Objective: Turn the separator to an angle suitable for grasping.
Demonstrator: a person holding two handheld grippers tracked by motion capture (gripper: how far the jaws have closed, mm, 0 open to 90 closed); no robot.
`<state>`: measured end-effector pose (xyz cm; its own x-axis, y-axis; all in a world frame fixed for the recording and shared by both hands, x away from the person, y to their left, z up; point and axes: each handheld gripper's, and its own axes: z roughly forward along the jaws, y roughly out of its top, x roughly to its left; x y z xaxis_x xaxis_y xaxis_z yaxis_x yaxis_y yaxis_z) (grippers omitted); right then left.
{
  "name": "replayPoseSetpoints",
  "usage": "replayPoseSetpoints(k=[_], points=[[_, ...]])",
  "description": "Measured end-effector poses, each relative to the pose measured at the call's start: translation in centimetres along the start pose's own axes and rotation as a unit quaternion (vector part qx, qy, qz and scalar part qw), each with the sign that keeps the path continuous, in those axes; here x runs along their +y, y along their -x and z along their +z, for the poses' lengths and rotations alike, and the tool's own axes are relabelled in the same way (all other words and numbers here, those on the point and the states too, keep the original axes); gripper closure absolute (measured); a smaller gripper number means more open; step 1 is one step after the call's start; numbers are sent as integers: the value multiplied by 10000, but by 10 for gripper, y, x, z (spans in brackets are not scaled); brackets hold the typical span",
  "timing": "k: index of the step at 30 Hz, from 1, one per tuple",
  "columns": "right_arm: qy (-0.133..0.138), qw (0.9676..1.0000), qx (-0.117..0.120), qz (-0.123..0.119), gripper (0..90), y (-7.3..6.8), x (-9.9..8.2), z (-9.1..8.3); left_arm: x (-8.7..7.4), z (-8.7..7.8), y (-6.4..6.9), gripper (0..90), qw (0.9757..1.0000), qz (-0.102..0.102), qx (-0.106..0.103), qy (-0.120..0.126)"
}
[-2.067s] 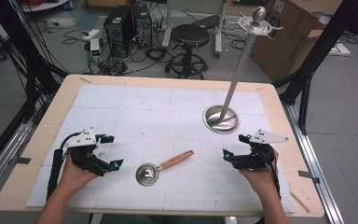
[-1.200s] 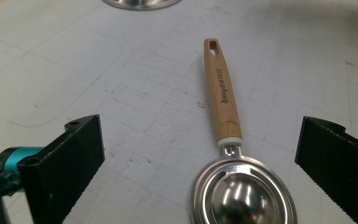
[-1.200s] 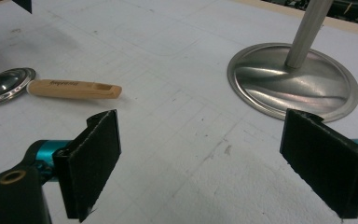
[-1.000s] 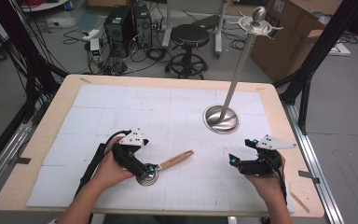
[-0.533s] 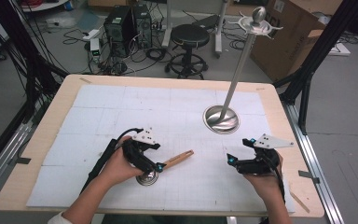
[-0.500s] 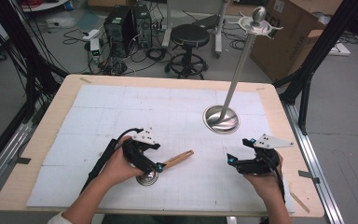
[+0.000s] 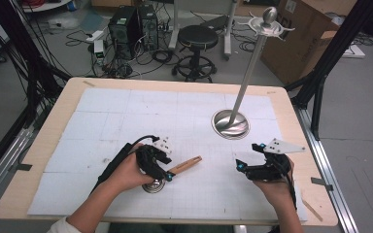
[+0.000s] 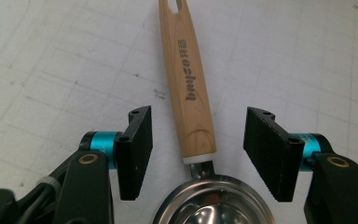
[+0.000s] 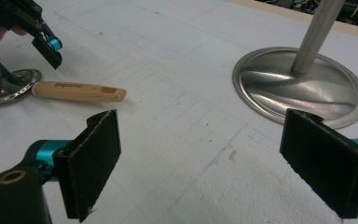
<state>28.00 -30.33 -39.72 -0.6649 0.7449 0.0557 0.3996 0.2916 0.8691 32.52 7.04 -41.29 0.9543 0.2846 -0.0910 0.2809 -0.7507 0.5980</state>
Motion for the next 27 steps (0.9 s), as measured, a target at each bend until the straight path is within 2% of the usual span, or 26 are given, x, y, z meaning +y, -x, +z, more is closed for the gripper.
replayPoseSetpoints(k=[7,9,10,12,18,23,27], points=[[-5,10000,6,-3,110,0,1,2,1,8,-1,448,9994,-161,83,-306],[-42,10000,22,-23,111,-2,1,6,2,14,0,460,9984,-130,162,-534],[-72,10000,30,-31,110,-2,1,7,5,15,2,479,9976,-72,298,-625],[-90,9999,40,-47,110,-3,1,8,7,15,2,497,9971,-63,323,-691],[-32,10000,29,-87,111,-3,4,7,17,18,5,514,9930,30,436,-1094],[-49,10000,24,-31,111,-1,2,7,18,19,9,542,9924,98,503,-1116],[-87,9999,24,-57,111,-2,2,9,20,20,7,546,9918,31,470,-1187]])
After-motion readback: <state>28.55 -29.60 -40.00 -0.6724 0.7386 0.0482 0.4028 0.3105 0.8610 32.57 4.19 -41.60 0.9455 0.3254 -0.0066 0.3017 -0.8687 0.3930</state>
